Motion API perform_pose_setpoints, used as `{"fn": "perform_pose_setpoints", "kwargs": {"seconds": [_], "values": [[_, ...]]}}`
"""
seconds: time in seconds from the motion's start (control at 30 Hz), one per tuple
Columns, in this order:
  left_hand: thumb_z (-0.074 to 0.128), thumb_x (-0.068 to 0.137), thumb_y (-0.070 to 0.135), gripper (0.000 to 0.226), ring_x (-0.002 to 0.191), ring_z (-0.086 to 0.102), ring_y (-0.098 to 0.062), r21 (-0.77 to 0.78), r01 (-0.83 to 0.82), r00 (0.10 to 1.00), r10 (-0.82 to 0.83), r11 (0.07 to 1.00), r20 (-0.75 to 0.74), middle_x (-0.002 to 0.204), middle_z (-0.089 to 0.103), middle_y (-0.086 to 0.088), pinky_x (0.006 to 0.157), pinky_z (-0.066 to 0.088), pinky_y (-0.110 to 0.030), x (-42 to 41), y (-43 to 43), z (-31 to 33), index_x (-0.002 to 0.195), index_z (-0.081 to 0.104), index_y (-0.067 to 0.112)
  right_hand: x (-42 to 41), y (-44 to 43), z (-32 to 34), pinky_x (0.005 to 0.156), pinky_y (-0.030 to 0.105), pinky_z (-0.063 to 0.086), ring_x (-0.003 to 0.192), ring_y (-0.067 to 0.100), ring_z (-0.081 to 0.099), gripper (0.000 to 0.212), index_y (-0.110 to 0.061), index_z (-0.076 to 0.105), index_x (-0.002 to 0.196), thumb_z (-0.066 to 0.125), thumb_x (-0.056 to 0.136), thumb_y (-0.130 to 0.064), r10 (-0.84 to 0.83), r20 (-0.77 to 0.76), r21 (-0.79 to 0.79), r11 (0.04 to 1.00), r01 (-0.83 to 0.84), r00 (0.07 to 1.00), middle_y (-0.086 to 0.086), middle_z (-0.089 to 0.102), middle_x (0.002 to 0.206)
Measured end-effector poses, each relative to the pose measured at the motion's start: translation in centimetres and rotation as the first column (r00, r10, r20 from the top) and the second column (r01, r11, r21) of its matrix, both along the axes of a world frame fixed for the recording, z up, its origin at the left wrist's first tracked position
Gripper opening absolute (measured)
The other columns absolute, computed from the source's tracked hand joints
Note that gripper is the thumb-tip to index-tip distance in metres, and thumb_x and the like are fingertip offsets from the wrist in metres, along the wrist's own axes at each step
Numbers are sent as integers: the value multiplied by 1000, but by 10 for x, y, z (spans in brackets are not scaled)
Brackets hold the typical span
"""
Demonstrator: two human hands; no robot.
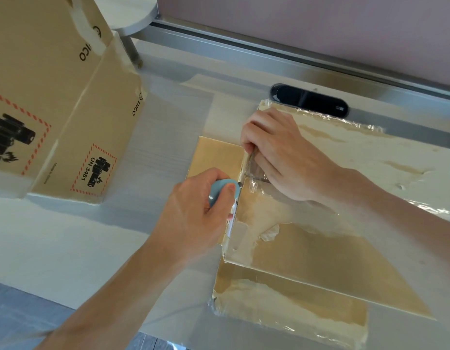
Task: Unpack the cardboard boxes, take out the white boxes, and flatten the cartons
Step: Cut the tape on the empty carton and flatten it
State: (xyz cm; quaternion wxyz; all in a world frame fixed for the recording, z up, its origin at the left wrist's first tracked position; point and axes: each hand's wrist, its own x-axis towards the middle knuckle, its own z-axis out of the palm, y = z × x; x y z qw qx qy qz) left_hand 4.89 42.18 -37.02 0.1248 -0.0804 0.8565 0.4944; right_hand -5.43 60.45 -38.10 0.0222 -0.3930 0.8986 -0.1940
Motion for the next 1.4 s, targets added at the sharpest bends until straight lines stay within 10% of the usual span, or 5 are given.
{"fn": "perform_pose_setpoints", "kwargs": {"seconds": [0.43,0.63,0.83,1.4], "values": [[52,101,33,21,64,72,-9,194,-222,975,216,956,49,71,63,15,80,63,-54,14,1,-12,89,68,26,-6,0,3,96,33,30,99,22,42,17,-20,46,90,35,98,-10,20,35,34,999,-21,999,-1,49,101],[45,108,32,20,84,68,-16,180,-323,945,328,929,4,89,67,8,76,61,-53,14,34,-23,96,62,28,-13,-10,3,102,42,31,93,21,45,36,-18,64,79,39,104,-26,41,29,98,994,-43,999,-4,52,88],[45,108,27,19,70,57,-11,82,-339,936,344,937,-71,86,63,10,60,45,-18,17,49,-32,92,54,28,-17,-16,-10,103,36,30,82,16,48,52,-16,57,65,41,110,-38,-11,40,-17,1000,11,999,-7,53,80],[52,98,27,22,67,60,-32,75,-72,993,78,995,-89,74,59,-8,63,51,-49,-23,23,-15,85,64,15,-19,-17,-17,92,34,33,74,17,42,47,-21,47,64,43,111,-30,-46,26,-111,993,49,999,-7,47,73]]}}
